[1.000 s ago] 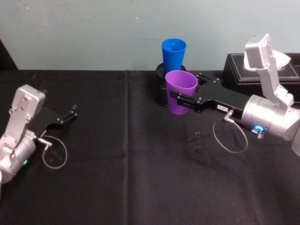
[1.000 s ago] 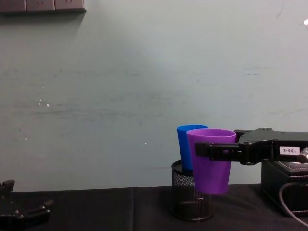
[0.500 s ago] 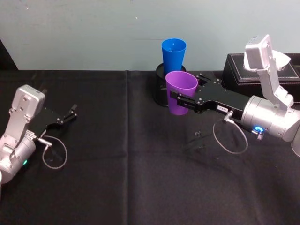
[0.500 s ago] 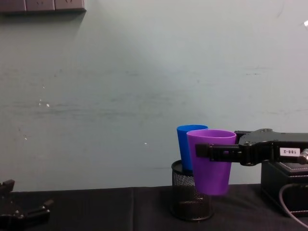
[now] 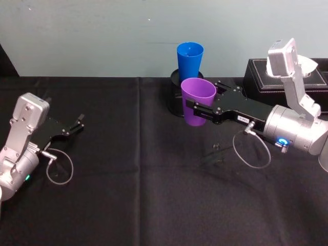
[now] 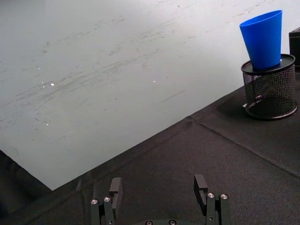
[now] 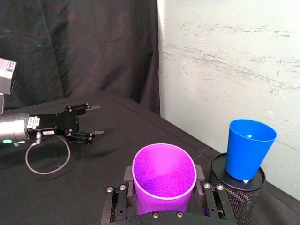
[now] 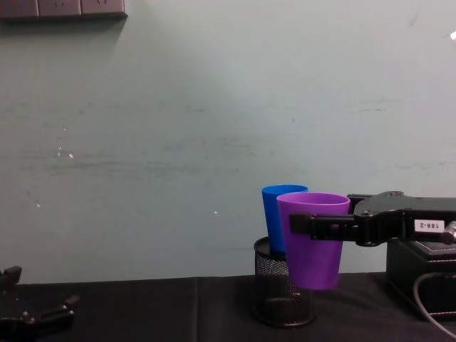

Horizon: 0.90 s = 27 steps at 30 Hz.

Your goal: Pick up one cup with a gripper and tap it against the other cup.

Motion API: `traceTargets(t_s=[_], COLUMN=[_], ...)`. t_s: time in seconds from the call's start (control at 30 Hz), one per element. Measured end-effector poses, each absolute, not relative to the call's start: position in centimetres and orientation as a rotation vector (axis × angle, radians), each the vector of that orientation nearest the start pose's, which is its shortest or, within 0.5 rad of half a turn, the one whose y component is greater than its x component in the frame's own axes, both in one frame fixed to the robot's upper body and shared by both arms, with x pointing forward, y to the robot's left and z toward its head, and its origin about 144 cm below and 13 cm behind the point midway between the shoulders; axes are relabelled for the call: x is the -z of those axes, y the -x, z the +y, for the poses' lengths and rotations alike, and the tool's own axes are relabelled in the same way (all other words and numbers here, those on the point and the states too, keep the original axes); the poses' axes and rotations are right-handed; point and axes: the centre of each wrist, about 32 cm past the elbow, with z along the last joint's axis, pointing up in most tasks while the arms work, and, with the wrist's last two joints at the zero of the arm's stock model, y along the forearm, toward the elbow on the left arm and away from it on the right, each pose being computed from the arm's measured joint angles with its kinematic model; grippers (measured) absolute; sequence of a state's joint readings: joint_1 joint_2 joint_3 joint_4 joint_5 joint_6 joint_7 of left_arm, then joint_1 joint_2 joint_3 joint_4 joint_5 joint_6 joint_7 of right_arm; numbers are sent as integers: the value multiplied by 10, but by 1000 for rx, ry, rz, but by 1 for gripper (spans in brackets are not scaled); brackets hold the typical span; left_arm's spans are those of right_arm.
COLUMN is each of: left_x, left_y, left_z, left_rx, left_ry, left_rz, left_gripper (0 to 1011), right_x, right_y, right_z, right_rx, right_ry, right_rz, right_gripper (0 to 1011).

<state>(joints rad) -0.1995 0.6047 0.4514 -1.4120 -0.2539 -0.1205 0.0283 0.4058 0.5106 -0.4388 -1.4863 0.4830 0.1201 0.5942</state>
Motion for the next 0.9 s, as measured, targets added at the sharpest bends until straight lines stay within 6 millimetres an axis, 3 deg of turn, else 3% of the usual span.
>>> traceTargets(t_s=[0.9], left_x=[-1140], left_y=[-489], left_z=[310], left_rx=[-1248], left_ry=[-305], left_rz=[-285], left_gripper=[1005], right_x=[-1233], right_y=[-542], right_z=[-266], right_rx=[653], right_ry=[119], right_rz=[-65], right_gripper=[735])
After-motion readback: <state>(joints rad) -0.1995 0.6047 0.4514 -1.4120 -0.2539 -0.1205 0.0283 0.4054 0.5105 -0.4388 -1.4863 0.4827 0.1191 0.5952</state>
